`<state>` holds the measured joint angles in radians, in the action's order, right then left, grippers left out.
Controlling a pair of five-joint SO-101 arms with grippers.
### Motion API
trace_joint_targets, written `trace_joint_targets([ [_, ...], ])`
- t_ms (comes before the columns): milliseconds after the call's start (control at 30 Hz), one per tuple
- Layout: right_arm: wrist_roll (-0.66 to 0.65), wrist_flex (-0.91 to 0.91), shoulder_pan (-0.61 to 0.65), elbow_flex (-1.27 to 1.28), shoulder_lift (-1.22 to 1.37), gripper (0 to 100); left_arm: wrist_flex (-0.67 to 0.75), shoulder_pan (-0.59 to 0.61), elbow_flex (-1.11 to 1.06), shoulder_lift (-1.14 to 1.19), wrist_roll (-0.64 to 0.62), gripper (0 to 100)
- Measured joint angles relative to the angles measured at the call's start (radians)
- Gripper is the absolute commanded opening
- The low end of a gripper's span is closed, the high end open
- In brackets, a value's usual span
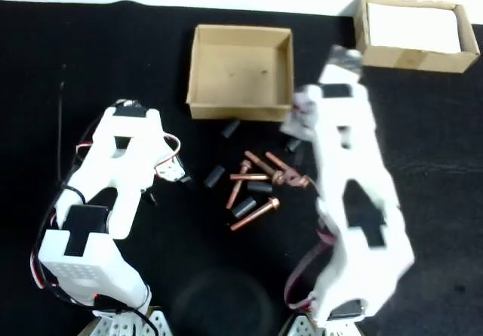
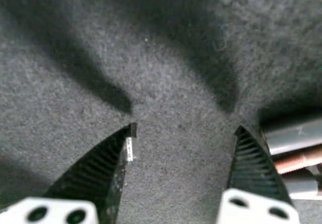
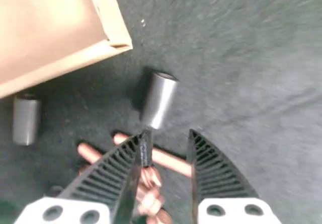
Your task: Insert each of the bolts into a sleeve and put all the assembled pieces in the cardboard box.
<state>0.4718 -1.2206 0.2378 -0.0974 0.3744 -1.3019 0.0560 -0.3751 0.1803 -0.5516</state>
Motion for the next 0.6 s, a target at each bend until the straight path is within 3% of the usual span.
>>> trace_joint_targets([
  [600,0.044,0.014,0.008,-0.316,0.359,10.4,0.0,0.0,0.0,0.0,0.0,29],
])
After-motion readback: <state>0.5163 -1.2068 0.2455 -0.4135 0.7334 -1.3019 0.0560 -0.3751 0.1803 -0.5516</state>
